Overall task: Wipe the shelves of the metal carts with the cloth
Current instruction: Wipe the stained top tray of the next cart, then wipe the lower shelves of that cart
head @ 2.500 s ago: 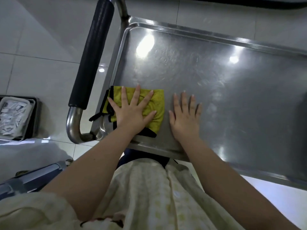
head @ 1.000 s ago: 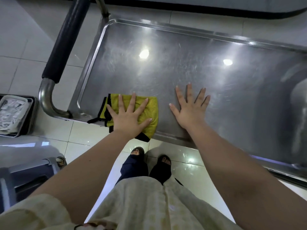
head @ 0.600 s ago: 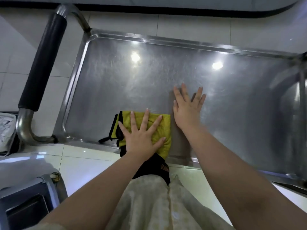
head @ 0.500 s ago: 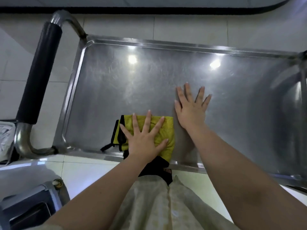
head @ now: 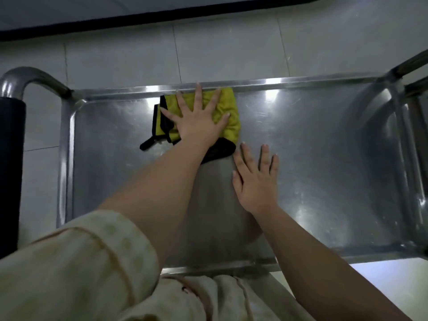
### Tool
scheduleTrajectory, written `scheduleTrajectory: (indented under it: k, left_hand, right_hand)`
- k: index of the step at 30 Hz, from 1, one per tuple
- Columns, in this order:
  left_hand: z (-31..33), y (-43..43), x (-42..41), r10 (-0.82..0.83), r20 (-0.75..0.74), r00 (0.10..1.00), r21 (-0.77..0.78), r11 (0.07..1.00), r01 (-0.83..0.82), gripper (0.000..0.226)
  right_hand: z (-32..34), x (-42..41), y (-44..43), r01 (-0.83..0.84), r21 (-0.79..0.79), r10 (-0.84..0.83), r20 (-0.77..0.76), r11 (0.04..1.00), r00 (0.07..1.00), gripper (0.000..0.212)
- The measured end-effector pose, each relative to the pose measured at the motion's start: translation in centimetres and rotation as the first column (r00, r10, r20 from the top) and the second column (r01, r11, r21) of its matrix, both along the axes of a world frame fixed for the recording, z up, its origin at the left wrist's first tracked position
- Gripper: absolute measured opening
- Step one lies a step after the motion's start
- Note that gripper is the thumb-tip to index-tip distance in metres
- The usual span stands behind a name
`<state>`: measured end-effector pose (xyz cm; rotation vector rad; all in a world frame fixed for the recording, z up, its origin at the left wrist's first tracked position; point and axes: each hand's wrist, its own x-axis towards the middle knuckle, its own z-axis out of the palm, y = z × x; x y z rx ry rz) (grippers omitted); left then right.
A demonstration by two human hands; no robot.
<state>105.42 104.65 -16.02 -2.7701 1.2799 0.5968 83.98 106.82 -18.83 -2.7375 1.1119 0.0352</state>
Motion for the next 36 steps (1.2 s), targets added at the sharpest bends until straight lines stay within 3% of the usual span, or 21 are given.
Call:
scheduleTrajectory:
  k: [4, 7, 10, 14, 16, 19, 22, 25, 29, 32, 34, 36]
  left_hand:
    - [-0.1, 0.8, -1.1, -0.005, 0.026, 1.0, -0.038, 0.999, 0.006, 0.069]
    - [-0.4, 3.7, -2.9, -0.07, 0.029, 0.997, -0.063, 0.995, 0.072, 0.068]
    - [-0.6, 7.3, -6.0, -0.104, 0.048, 0.993, -0.063, 0.992, 0.107, 0.068]
    - [-0.7, 12.2, -12.5, -0.114, 0.061, 0.992, -0.063, 0.991, 0.118, 0.07]
    - [-0.3, 14.2, -16.0, -0.083, 0.038, 0.996, -0.04, 0.996, 0.085, 0.071]
    - [0.6, 15.8, -19.3, -0.045, -0.013, 0.999, 0.028, 0.999, 0.045, 0.066]
    - [1.6, 15.8, -18.3, 0.053, -0.08, 0.995, -0.021, 0.998, -0.055, 0.055]
    - [2.3, 16.2, -14.0, 0.139, -0.036, 0.99, -0.08, 0.987, -0.141, 0.053]
    - [2.1, 18.7, -10.2, 0.04, -0.144, 0.989, -0.086, 0.995, -0.053, 0.056]
    - [2.2, 19.7, -10.9, 0.039, -0.221, 0.974, -0.248, 0.964, -0.095, 0.04]
    - [2.9, 19.7, -11.7, 0.099, -0.169, 0.981, -0.339, 0.928, -0.152, 0.026]
    - [4.2, 19.7, -12.2, 0.187, -0.157, 0.97, -0.384, 0.893, -0.234, 0.022]
  right_hand:
    - [0.5, 0.2, -0.2, 0.016, 0.034, -0.017, 0.028, 0.999, 0.999, 0.055]
    - [1.2, 0.1, -0.5, 0.096, 0.19, -0.135, 0.207, 0.977, 0.969, 0.049]
    - [2.1, -0.2, -0.9, 0.157, 0.418, -0.349, 0.433, 0.895, 0.831, 0.044]
    - [3.0, -0.7, -1.0, 0.169, 0.642, -0.555, 0.464, 0.748, 0.69, 0.033]
    - [3.5, -1.3, -1.3, 0.131, 0.688, -0.551, 0.435, 0.714, 0.712, 0.025]
    - [4.2, -2.4, -2.0, 0.055, 0.633, -0.368, 0.375, 0.772, 0.851, 0.025]
    - [4.5, -3.3, -2.0, 0.018, 0.492, -0.121, 0.178, 0.871, 0.977, 0.047]
    - [4.4, -4.0, -0.3, 0.05, 0.341, -0.032, -0.058, 0.939, 0.998, 0.069]
    - [4.6, -5.5, 1.9, 0.127, 0.382, -0.174, 0.092, 0.916, 0.98, 0.05]
    - [4.8, -6.1, 2.3, 0.132, 0.442, -0.233, 0.184, 0.888, 0.955, 0.03]
    - [5.6, -6.3, 2.1, 0.131, 0.558, -0.308, 0.235, 0.82, 0.922, 0.022]
    - [6.9, -6.6, 1.8, 0.082, 0.697, -0.371, 0.275, 0.712, 0.887, 0.026]
